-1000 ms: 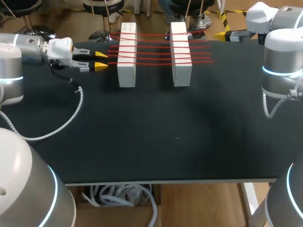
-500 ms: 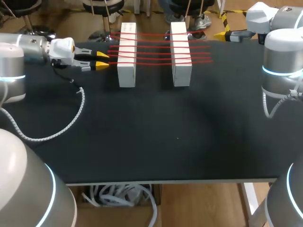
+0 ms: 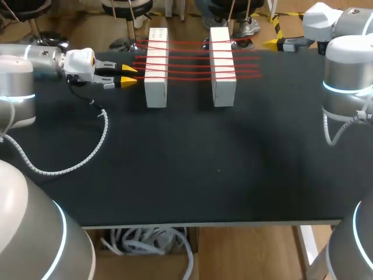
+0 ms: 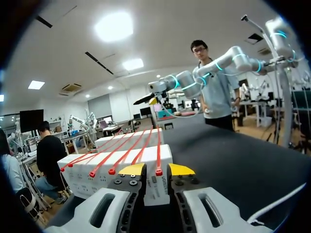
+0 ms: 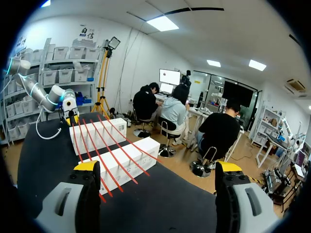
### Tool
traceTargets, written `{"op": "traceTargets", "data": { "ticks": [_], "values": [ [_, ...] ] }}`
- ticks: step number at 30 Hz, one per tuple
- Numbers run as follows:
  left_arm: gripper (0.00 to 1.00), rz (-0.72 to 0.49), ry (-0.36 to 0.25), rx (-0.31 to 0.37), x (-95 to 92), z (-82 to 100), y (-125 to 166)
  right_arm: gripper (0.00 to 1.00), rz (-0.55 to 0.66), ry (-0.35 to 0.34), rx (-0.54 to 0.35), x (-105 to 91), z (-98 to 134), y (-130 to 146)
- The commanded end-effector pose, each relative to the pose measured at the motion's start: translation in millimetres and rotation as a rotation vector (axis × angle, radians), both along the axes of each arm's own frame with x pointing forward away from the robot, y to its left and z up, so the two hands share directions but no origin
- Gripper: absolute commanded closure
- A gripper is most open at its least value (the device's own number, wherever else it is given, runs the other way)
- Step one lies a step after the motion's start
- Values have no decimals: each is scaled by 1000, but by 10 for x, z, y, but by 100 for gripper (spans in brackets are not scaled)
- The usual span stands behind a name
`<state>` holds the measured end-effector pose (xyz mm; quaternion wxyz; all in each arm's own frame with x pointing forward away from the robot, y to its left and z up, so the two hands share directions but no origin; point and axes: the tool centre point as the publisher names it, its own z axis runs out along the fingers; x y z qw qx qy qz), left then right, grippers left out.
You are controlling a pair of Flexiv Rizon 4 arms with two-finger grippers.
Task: Grab the tape and strap the tape.
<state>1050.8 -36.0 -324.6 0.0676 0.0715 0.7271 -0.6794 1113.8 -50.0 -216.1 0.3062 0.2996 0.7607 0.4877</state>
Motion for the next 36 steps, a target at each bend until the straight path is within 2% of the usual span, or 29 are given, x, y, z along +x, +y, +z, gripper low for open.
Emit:
{"op": "traceTargets", "data": {
  "ticks": [1, 8, 14, 18, 25, 33, 34, 36],
  "values": [
    [84, -8, -1, -8, 30, -37, -8, 0, 0, 0, 0, 0, 0, 0],
    [100, -11, 0, -9, 17, -37, -13, 0, 0, 0, 0, 0, 0, 0],
    [100, -21, -11, -13, 2, -13, -32, 0, 0, 0, 0, 0, 0, 0],
    [100, -28, -34, -48, -20, 53, -70, 0, 0, 0, 0, 0, 0, 0],
    [100, -35, -54, -125, -74, 253, -162, 0, 0, 0, 0, 0, 0, 0],
    [100, -87, -42, -151, -184, 557, -260, 0, 0, 0, 0, 0, 0, 0],
    [100, -102, -19, -147, -195, 623, -257, 0, 0, 0, 0, 0, 0, 0],
    [100, -102, -19, -147, -195, 623, -257, 0, 0, 0, 0, 0, 0, 0]
  ]
}}
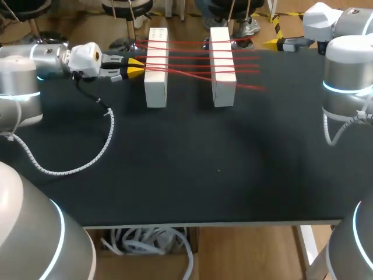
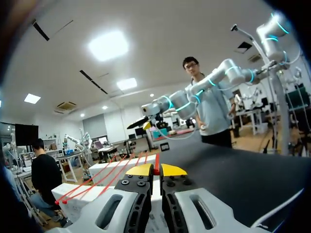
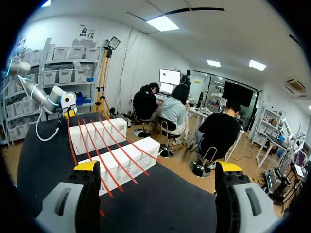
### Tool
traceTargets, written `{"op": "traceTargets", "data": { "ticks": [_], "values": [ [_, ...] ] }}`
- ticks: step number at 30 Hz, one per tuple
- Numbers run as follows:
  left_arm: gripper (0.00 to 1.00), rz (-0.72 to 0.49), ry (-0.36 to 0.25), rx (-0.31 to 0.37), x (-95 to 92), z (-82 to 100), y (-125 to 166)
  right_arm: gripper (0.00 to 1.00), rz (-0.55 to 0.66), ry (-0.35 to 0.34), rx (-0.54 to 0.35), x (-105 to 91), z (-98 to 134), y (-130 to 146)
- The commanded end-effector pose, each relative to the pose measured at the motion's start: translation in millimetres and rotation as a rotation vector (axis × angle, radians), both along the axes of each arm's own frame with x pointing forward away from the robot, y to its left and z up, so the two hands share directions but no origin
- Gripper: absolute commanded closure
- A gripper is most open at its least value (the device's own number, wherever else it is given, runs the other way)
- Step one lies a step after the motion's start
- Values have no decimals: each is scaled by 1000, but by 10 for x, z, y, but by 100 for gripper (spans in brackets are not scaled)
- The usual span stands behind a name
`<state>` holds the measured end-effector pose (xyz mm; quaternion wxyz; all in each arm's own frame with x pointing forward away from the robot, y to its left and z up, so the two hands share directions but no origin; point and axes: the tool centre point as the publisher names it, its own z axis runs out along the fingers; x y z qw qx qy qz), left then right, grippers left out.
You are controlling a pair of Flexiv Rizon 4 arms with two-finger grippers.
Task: Grab the tape and strap the tape.
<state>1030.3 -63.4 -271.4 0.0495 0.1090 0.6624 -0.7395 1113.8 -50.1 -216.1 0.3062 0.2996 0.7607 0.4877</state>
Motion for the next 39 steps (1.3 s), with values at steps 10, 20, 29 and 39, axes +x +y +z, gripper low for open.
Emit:
{"op": "traceTargets", "data": {
  "ticks": [10, 20, 29, 39],
  "values": [
    [100, -5, 5, 21, 11, 91, 17, 0, 0, 0, 0, 0, 0, 1],
    [100, -5, 5, 21, 11, 91, 17, 0, 0, 0, 0, 0, 0, 1],
    [100, -14, 67, -43, -188, 358, -179, 0, 0, 0, 0, 0, 0, 1],
    [100, 76, 92, -63, -570, 570, -344, 0, 0, 0, 0, 0, 0, 1]
  ]
}}
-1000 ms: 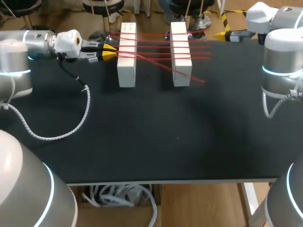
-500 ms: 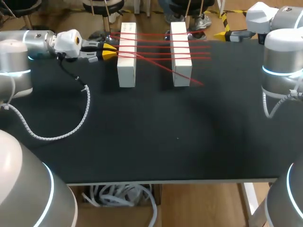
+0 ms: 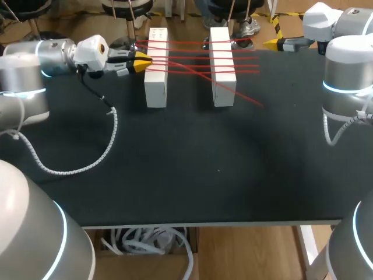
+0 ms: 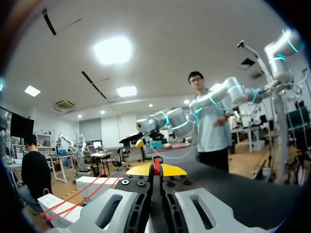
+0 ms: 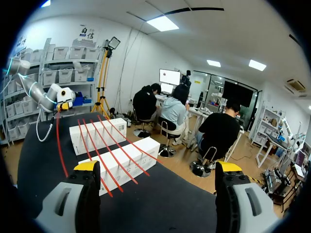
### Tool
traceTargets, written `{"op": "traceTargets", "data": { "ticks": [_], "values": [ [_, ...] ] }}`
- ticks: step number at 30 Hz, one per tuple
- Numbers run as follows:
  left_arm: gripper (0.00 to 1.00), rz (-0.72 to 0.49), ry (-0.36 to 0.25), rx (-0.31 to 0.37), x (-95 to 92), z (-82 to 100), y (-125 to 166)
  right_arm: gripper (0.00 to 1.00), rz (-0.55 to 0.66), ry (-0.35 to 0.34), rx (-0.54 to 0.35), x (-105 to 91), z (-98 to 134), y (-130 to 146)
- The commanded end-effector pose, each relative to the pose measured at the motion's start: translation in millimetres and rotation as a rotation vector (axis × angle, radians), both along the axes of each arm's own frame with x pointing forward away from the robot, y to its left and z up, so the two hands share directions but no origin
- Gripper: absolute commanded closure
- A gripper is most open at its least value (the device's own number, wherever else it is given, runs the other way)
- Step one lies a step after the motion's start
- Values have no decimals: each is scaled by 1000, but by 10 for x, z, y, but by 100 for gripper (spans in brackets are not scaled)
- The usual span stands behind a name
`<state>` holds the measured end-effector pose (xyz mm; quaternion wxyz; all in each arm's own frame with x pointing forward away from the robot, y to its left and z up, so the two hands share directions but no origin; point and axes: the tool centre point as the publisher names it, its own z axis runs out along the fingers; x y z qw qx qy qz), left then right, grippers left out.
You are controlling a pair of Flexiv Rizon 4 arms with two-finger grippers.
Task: Grab the tape and strap the tape.
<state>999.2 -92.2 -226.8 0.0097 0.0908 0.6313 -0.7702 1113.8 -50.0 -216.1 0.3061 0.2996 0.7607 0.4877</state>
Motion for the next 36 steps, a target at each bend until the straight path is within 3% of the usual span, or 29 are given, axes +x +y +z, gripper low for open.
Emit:
{"op": "traceTargets", "data": {
  "ticks": [1, 9, 18, 36],
  "values": [
    [100, 127, 11, 20, -291, 139, -70, 0, 0, 0, 0, 0, 0, -1],
    [100, 170, 22, 5, -511, 206, -133, 0, 0, 0, 0, 0, 0, -1],
    [100, 128, 50, -47, -644, 322, -111, 0, 0, 0, 0, 0, 0, -1],
    [100, 16, 46, -31, -698, 346, -41, 0, 0, 0, 0, 0, 0, -1]
  ]
}}
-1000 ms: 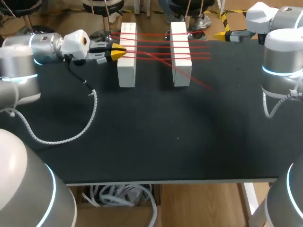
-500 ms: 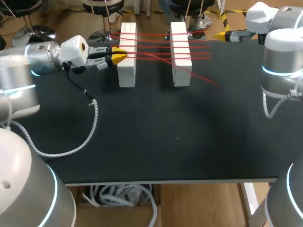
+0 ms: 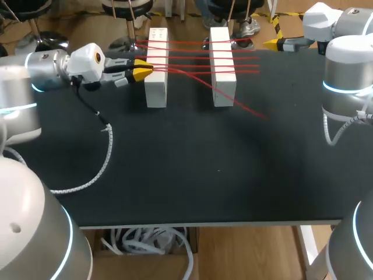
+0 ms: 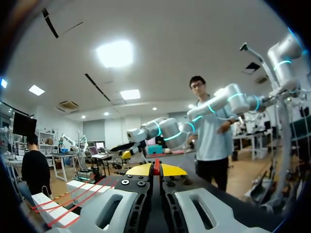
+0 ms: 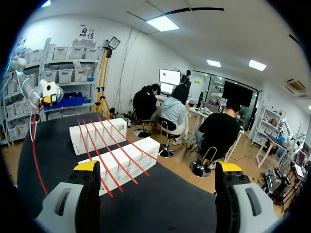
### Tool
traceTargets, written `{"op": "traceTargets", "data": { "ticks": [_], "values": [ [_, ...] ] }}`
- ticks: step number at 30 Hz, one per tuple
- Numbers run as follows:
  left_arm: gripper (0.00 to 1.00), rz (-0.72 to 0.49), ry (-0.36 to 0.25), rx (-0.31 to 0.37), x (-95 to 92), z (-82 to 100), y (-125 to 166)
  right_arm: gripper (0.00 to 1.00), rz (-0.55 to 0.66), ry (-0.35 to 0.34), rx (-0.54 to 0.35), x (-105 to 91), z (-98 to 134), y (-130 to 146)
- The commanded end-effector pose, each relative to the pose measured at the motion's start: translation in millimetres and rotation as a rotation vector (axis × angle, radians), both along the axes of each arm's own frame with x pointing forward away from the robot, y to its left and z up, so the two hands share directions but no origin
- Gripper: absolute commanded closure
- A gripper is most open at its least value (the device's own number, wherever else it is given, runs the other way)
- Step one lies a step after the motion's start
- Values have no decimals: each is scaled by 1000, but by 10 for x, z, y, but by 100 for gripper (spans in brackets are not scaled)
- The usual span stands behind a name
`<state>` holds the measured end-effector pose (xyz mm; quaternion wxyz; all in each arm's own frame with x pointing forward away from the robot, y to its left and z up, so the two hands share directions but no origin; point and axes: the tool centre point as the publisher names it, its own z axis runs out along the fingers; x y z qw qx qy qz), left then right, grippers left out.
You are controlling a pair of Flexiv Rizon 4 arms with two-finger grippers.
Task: Grab the tape and strap the tape.
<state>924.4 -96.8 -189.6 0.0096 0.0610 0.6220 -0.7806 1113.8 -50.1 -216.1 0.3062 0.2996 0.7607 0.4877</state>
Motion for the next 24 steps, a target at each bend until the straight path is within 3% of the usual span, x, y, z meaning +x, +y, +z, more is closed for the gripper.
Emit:
{"op": "traceTargets", "data": {
  "ticks": [1, 14, 16, 19, 24],
  "values": [
    [100, -20, -2, -3, 50, -25, 5, 0, 0, 0, 0, 0, 0, 0],
    [100, -20, -2, -3, 50, -25, 5, 0, 0, 0, 0, 0, 0, 0],
    [100, -20, -2, -3, 50, -25, 5, 0, -122, 103, 95, -33, 68, -15],
    [100, -20, -2, -3, 50, -25, 5, 0, -275, 178, 220, -146, 173, -111],
    [100, -20, -2, -3, 50, -25, 5, 0, -463, 208, 360, -381, 323, -301]
  ]
}}
